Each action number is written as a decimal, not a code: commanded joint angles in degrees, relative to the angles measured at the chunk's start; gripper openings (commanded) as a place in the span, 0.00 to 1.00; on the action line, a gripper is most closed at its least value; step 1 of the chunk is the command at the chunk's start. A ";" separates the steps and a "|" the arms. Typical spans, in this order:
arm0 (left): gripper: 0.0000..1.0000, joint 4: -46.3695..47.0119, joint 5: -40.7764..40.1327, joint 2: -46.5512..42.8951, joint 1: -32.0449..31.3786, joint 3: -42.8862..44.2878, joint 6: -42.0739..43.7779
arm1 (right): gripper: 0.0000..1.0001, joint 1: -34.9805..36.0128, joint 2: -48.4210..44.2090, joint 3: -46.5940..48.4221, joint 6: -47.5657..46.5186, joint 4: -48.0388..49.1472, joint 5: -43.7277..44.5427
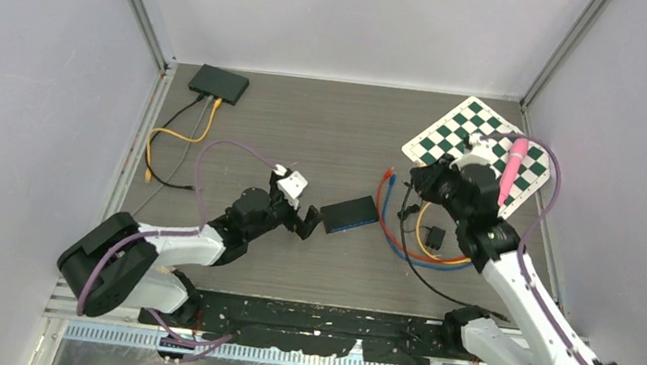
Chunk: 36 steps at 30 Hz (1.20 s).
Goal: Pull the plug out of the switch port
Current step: Place the connector at the center of the board.
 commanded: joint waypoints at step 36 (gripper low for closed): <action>1.00 -27.68 -21.26 -12.18 -0.08 10.80 -11.90 | 0.46 -13.70 46.92 26.86 19.40 3.60 -1.82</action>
